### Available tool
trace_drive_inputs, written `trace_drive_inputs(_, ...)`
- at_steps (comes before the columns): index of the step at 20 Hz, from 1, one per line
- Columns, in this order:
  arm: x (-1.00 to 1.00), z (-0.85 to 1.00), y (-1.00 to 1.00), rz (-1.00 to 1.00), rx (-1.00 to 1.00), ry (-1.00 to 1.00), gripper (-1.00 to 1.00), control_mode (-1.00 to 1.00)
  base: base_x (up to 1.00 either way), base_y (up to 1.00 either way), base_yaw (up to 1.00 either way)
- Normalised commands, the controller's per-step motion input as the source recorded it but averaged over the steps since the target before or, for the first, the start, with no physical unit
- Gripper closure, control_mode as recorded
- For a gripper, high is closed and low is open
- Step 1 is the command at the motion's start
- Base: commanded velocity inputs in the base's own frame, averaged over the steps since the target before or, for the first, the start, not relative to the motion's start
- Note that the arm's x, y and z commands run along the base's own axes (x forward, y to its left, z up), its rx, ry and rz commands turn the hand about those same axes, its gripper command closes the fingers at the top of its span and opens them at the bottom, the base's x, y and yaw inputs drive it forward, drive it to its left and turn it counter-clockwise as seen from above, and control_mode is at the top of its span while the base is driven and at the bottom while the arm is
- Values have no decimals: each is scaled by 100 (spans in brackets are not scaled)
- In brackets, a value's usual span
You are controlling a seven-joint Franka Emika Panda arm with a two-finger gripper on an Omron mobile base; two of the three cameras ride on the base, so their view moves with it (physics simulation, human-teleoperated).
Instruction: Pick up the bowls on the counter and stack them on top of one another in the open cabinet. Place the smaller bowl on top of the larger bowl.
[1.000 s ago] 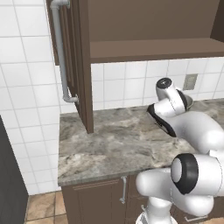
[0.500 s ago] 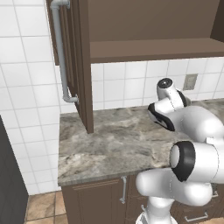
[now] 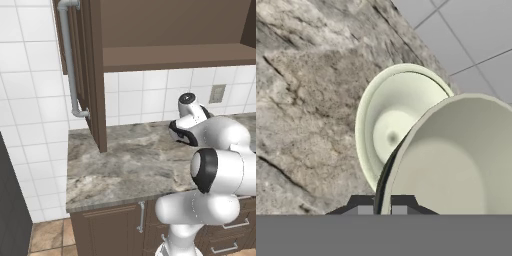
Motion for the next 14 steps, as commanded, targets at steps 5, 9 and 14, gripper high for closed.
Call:
trace_drive_inputs(5,23,-16,-8,0,0,-1,100,-100,0,0,0)
trace_drive_inputs(9,23,-9,-3,0,2,0,100,-100,0,0,0)
trace_drive_inputs(14,21,0,-1,0,4,0,100,-100,0,0,0)
